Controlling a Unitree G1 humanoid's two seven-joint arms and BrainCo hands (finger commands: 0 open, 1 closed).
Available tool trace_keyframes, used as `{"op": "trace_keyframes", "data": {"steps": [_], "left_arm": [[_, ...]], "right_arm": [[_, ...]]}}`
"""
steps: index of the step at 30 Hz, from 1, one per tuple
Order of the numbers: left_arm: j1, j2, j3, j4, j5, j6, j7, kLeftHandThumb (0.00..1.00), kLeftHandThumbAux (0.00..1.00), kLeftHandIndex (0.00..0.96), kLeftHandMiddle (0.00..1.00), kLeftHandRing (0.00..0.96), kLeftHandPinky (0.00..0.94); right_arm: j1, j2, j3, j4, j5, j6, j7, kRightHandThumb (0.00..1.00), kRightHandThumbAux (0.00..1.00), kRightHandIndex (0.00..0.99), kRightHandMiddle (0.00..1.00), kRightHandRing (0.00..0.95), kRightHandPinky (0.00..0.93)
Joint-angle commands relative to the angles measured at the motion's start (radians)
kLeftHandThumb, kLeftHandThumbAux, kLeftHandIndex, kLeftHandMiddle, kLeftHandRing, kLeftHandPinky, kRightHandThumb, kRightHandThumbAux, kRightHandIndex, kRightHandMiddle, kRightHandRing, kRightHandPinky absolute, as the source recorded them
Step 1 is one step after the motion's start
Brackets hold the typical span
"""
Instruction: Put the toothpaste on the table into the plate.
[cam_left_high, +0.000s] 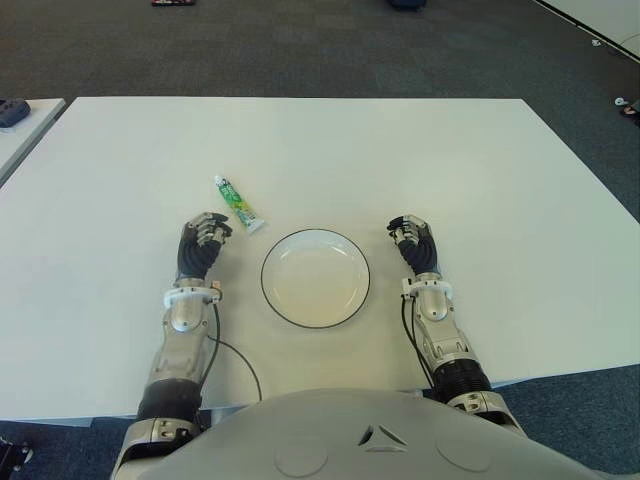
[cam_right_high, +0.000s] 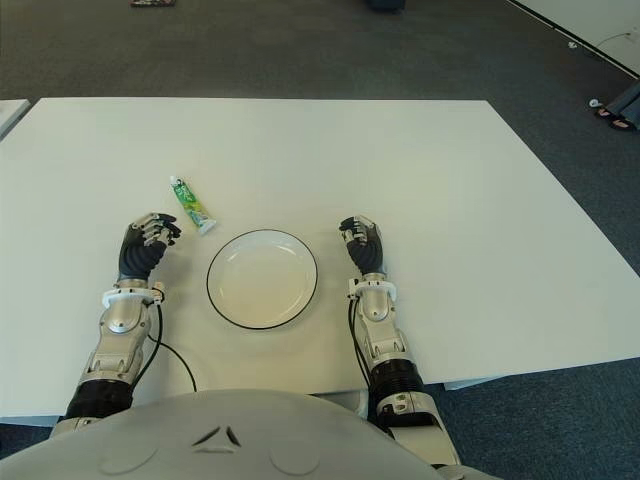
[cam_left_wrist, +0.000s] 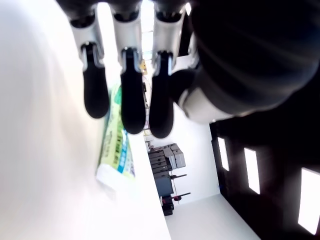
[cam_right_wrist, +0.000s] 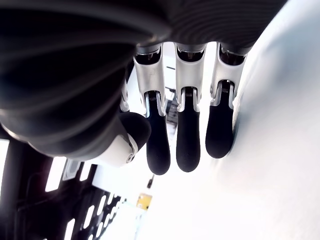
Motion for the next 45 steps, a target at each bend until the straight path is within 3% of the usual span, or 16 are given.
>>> {"op": "trace_keyframes", "data": {"steps": [1, 8, 13, 16, 21, 26, 30, 38, 45], "left_arm": [[-0.019, 0.038, -0.036, -0.067, 0.163, 0.045, 0.091, 0.705, 0.720, 0.429, 0.538, 0.521, 0.506], [-0.056, 0.077, -0.089, -0.095, 0.380, 0.124, 0.220, 0.706, 0.719, 0.427, 0.497, 0.483, 0.461], [-0.163, 0.168, -0.127, -0.014, 0.466, 0.168, 0.220, 0.708, 0.714, 0.424, 0.446, 0.429, 0.407], [-0.235, 0.235, -0.156, 0.060, 0.512, 0.182, 0.211, 0.710, 0.706, 0.420, 0.355, 0.333, 0.320], [-0.293, 0.299, -0.208, 0.115, 0.562, 0.197, 0.218, 0.709, 0.700, 0.413, 0.231, 0.201, 0.211], [-0.390, 0.354, -0.253, 0.208, 0.593, 0.205, 0.217, 0.676, 0.507, 0.192, 0.140, 0.118, 0.160], [-0.505, 0.412, -0.316, 0.339, 0.638, 0.172, 0.232, 0.692, 0.426, 0.108, 0.103, 0.090, 0.137], [-0.633, 0.484, -0.431, 0.484, 0.698, 0.095, 0.261, 0.680, 0.355, 0.023, 0.052, 0.035, 0.048], [-0.736, 0.531, -0.560, 0.611, 0.793, 0.040, 0.344, 0.633, 0.310, 0.001, 0.013, 0.003, 0.016]], "right_arm": [[-0.006, 0.012, 0.002, 0.017, 0.013, 0.005, 0.002, 0.717, 0.734, 0.423, 0.479, 0.464, 0.459], [-0.008, 0.017, 0.002, 0.018, 0.012, 0.007, -0.001, 0.716, 0.734, 0.423, 0.476, 0.467, 0.467], [-0.006, 0.019, 0.003, 0.017, 0.010, 0.008, -0.003, 0.715, 0.734, 0.422, 0.475, 0.467, 0.464], [-0.007, 0.019, 0.005, 0.022, 0.005, 0.007, -0.008, 0.715, 0.734, 0.422, 0.477, 0.470, 0.468], [-0.009, 0.017, 0.008, 0.028, -0.001, 0.002, -0.016, 0.714, 0.735, 0.422, 0.475, 0.468, 0.462], [-0.012, 0.012, 0.011, 0.033, -0.006, 0.004, -0.021, 0.714, 0.735, 0.422, 0.476, 0.469, 0.466], [-0.009, 0.010, 0.013, 0.029, -0.003, 0.005, -0.020, 0.715, 0.735, 0.422, 0.473, 0.465, 0.463], [-0.006, 0.010, 0.015, 0.021, 0.001, 0.012, -0.019, 0.715, 0.735, 0.421, 0.468, 0.463, 0.470], [-0.001, 0.010, 0.014, 0.010, 0.000, 0.026, -0.020, 0.714, 0.736, 0.421, 0.469, 0.465, 0.473]]}}
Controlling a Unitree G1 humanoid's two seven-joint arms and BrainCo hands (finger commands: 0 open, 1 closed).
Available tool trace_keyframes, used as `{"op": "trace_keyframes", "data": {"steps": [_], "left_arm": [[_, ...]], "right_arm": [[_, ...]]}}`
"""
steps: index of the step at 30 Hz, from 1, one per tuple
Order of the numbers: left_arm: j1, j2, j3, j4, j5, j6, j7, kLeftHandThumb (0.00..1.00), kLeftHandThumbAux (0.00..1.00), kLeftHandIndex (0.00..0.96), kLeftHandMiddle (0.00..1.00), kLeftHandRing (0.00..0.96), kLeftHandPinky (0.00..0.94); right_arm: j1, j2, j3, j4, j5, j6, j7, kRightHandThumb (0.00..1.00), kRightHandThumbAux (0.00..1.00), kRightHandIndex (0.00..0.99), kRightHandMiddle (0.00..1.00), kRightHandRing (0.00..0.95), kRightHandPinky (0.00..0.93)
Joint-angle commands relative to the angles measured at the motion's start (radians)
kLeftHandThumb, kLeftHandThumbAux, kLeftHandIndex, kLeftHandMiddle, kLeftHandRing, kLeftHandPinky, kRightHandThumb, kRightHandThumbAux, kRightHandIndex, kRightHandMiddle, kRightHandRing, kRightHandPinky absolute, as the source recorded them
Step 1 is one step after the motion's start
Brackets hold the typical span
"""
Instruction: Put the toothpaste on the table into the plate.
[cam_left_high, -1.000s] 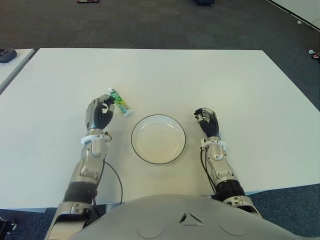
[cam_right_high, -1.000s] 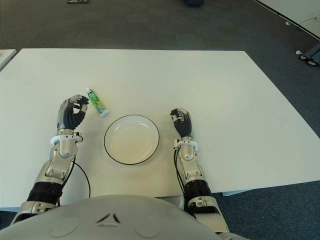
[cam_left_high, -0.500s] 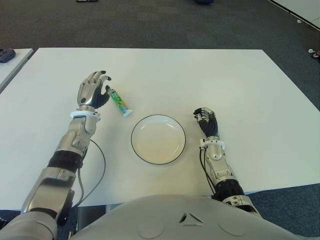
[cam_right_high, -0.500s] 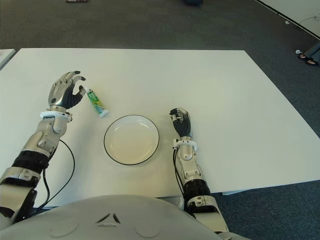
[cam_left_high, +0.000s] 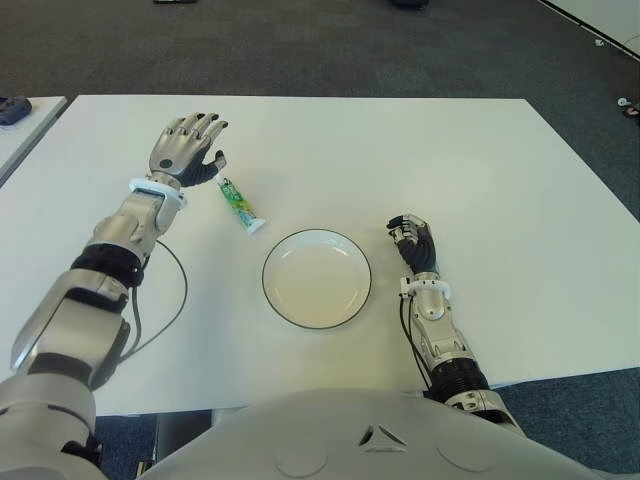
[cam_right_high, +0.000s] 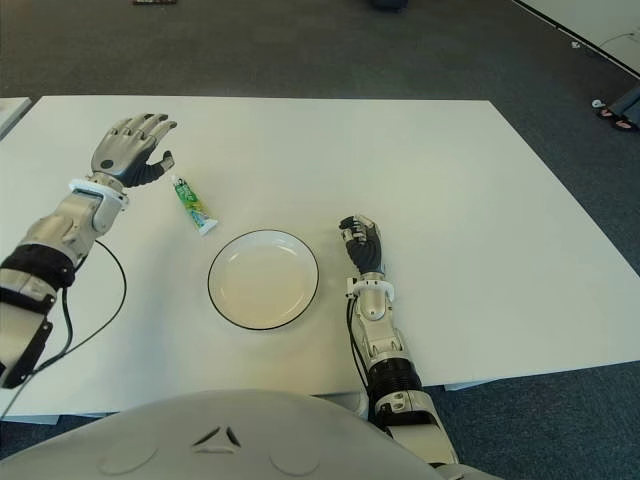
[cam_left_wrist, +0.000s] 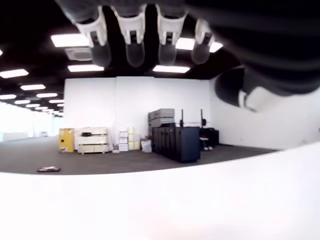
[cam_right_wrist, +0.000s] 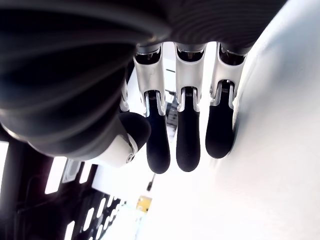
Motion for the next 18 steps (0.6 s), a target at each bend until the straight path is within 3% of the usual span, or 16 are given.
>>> {"op": "trace_keyframes", "data": {"steps": [1, 18], "left_arm": [[-0.049, 0.023, -0.089, 0.074, 0.072, -0.033, 0.061, 0.630, 0.307, 0.001, 0.011, 0.003, 0.014], [-0.187, 0.055, -0.362, 0.287, 0.261, -0.066, 0.262, 0.626, 0.274, 0.000, 0.010, 0.000, 0.001]], "right_arm": [[0.006, 0.003, 0.001, 0.001, 0.004, 0.027, 0.006, 0.714, 0.736, 0.421, 0.469, 0.465, 0.473], [0.009, 0.004, 0.000, 0.008, 0.009, 0.016, 0.006, 0.705, 0.738, 0.418, 0.457, 0.463, 0.482]]}}
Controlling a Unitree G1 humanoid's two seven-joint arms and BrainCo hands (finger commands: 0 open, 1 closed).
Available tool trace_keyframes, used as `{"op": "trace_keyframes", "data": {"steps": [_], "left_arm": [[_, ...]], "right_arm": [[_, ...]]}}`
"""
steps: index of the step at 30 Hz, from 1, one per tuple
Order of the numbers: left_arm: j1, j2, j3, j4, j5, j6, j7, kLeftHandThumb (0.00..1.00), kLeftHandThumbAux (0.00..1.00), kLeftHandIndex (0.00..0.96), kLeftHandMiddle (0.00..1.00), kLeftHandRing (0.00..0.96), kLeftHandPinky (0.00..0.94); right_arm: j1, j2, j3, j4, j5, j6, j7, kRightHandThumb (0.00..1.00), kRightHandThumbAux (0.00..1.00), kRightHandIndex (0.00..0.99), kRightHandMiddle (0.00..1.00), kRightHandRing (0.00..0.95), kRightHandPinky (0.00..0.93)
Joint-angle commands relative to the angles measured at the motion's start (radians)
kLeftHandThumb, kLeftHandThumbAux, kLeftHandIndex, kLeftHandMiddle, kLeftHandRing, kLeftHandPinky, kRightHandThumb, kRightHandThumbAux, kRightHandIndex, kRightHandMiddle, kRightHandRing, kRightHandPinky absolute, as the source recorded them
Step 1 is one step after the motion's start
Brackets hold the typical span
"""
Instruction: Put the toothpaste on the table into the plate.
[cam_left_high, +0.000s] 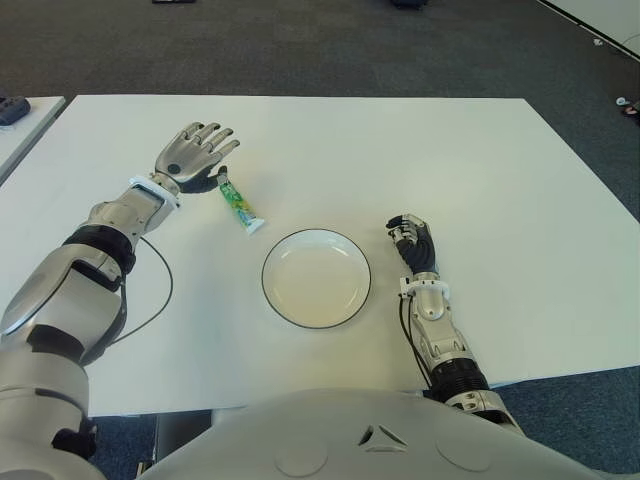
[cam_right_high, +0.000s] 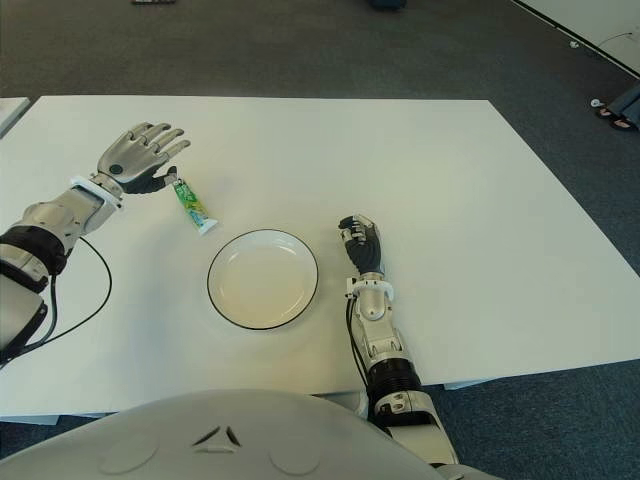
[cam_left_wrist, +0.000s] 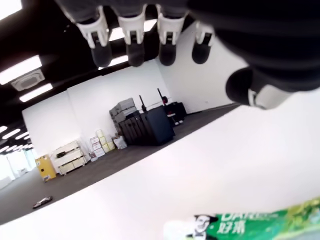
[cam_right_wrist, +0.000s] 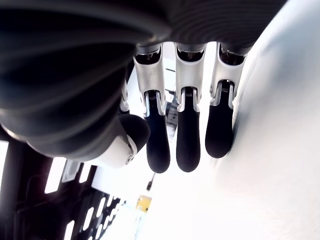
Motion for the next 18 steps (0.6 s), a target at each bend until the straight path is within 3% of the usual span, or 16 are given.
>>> {"op": "trace_keyframes", "data": {"steps": [1, 9, 18], "left_arm": [[-0.047, 0.013, -0.086, 0.050, 0.072, -0.016, 0.044, 0.623, 0.273, 0.000, 0.009, 0.000, 0.001], [-0.089, 0.047, -0.220, 0.066, 0.170, -0.064, 0.084, 0.578, 0.286, 0.000, 0.017, 0.001, 0.000], [-0.111, 0.072, -0.293, 0.058, 0.210, -0.106, 0.107, 0.536, 0.377, 0.000, 0.028, 0.009, 0.002]], "right_arm": [[0.005, 0.004, -0.001, 0.015, 0.009, 0.009, 0.006, 0.705, 0.738, 0.418, 0.457, 0.463, 0.484], [0.008, 0.004, -0.003, 0.013, 0.012, -0.002, 0.004, 0.707, 0.737, 0.419, 0.457, 0.465, 0.485], [0.009, 0.006, -0.007, 0.011, 0.017, -0.003, 0.006, 0.710, 0.737, 0.419, 0.459, 0.466, 0.486]]}}
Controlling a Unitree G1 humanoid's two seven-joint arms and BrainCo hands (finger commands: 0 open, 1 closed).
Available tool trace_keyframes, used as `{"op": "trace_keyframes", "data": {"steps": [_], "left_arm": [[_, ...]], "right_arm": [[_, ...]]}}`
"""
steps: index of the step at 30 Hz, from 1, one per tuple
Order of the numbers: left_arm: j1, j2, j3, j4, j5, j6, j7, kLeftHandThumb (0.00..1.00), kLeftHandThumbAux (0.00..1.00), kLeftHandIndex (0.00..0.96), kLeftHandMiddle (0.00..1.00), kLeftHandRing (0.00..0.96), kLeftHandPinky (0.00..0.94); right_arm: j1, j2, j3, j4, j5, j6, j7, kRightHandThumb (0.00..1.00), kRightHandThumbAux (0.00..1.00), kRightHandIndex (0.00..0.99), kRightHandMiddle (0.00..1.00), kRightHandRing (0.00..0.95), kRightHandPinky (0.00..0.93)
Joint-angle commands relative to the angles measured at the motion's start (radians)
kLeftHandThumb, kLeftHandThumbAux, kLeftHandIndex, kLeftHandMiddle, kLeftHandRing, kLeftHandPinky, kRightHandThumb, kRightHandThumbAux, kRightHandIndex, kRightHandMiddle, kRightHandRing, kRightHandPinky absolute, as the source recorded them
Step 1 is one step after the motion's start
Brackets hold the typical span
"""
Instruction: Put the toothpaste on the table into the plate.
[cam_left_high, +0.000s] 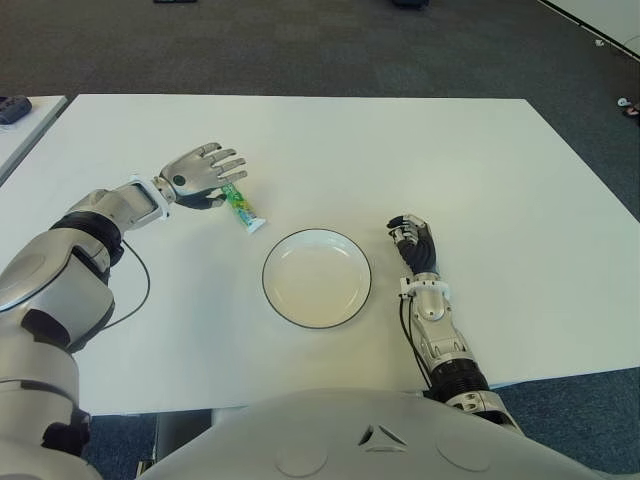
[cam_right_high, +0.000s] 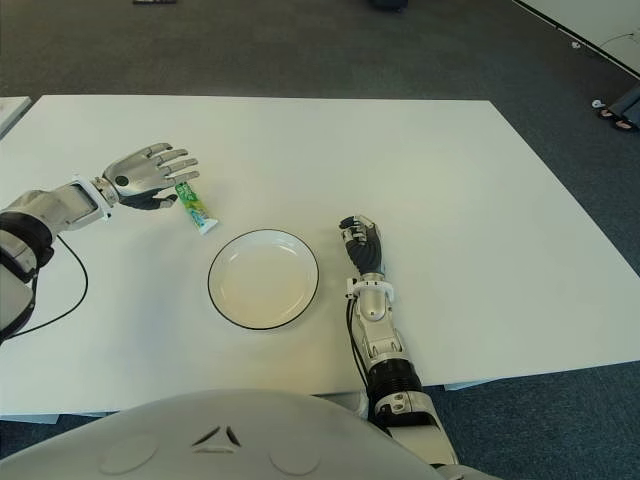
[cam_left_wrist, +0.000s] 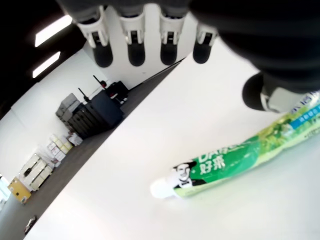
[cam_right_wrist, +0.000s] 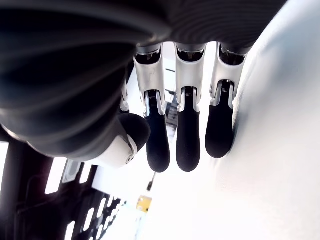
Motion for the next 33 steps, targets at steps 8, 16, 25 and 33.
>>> {"op": "trace_keyframes", "data": {"steps": [8, 16, 25, 33], "left_arm": [[-0.026, 0.033, -0.094, 0.006, 0.066, -0.037, 0.067, 0.656, 0.514, 0.017, 0.048, 0.029, 0.000], [-0.035, 0.044, -0.129, 0.005, 0.087, -0.040, 0.065, 0.630, 0.567, 0.014, 0.032, 0.017, 0.009], [-0.026, 0.054, -0.163, -0.017, 0.118, -0.034, 0.062, 0.707, 0.547, 0.030, 0.034, 0.011, 0.004], [-0.025, 0.050, -0.190, -0.041, 0.135, -0.051, -0.008, 0.718, 0.531, 0.022, 0.030, 0.007, 0.000]], "right_arm": [[0.012, 0.003, -0.005, 0.006, 0.011, -0.001, 0.005, 0.710, 0.737, 0.420, 0.465, 0.471, 0.491], [0.015, 0.000, -0.007, 0.007, 0.012, -0.012, 0.008, 0.711, 0.736, 0.420, 0.463, 0.467, 0.484], [0.023, -0.001, -0.014, 0.000, 0.020, -0.014, 0.018, 0.710, 0.736, 0.420, 0.459, 0.463, 0.483], [0.033, -0.001, -0.016, -0.009, 0.016, -0.021, 0.021, 0.712, 0.736, 0.420, 0.460, 0.462, 0.486]]}}
